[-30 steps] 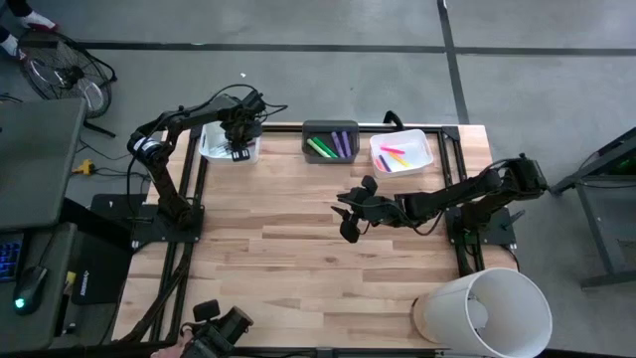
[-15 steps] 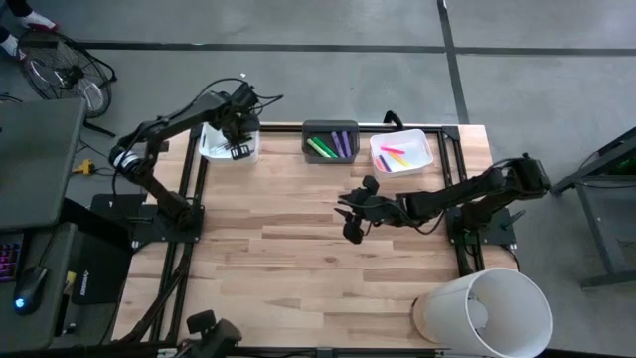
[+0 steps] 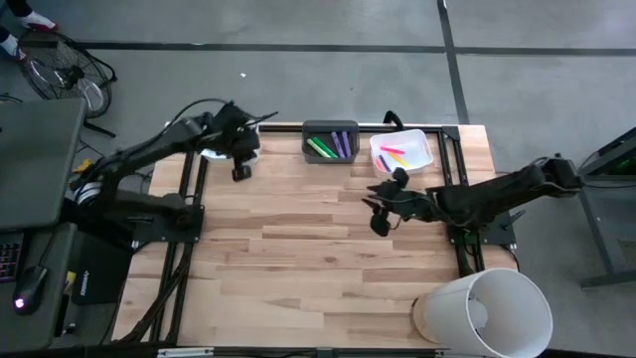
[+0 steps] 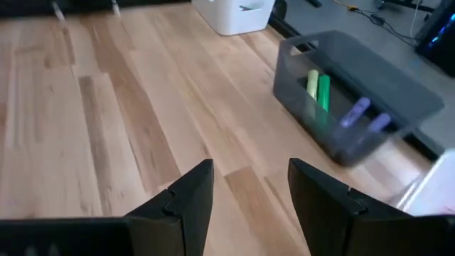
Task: Pick & Place Markers
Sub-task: Return to Home Position
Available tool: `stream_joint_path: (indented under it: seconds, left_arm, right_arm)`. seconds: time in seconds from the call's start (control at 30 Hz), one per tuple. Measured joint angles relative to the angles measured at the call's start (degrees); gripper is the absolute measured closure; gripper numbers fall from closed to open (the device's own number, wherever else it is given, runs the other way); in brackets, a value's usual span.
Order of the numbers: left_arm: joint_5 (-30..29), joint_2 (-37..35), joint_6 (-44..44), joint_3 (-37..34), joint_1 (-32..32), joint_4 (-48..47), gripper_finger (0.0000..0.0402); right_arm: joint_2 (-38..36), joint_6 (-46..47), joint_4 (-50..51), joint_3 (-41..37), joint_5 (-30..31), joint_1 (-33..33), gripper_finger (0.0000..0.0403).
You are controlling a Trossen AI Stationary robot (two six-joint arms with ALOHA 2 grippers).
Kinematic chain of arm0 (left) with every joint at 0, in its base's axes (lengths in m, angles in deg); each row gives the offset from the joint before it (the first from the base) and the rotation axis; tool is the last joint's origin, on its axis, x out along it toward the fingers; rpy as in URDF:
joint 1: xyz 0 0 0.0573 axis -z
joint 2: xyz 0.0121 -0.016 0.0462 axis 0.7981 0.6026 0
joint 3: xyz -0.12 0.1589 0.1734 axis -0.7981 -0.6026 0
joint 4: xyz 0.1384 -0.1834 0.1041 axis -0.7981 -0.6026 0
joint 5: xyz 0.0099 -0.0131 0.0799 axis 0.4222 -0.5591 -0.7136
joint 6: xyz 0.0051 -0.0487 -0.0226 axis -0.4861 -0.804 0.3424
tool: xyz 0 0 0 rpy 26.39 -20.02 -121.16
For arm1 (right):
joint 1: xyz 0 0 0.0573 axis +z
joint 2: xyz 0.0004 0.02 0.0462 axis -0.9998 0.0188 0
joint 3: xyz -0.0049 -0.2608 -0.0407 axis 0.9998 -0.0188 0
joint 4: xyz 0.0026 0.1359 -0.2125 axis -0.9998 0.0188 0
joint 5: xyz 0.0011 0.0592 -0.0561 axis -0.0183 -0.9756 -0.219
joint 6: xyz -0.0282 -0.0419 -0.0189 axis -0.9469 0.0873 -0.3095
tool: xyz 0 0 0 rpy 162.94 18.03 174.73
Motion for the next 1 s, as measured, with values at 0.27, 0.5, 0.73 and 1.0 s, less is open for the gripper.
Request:
stream_joint_path:
  seconds: [0.27, 0.5, 0.73, 1.0]
  left_arm:
    - [-0.75, -18.81, -12.77, -17.52, 11.57, 12.68, 0.0401]
    - [-6.48, -28.71, -23.9, -31.67, 26.25, 32.02, 0.0401]
    - [-12.96, -28.58, -24.46, -41.68, 37.02, 50.86, 0.0401]
    - [-10.24, -30.98, -23.5, -50.5, 37.88, 61.42, 0.0401]
  right_arm:
    - [-11.01, 4.91, -17.16, -16.49, 2.26, 2.14, 0.0232]
    - [-13.47, 2.0, -32.91, -22.74, 2.54, 2.22, 0.0232]
    - [-10.27, -0.93, -38.49, -23.79, 2.69, 1.73, 0.0232]
    - [-9.85, -3.82, -44.03, -23.79, -0.76, 1.45, 0.0233]
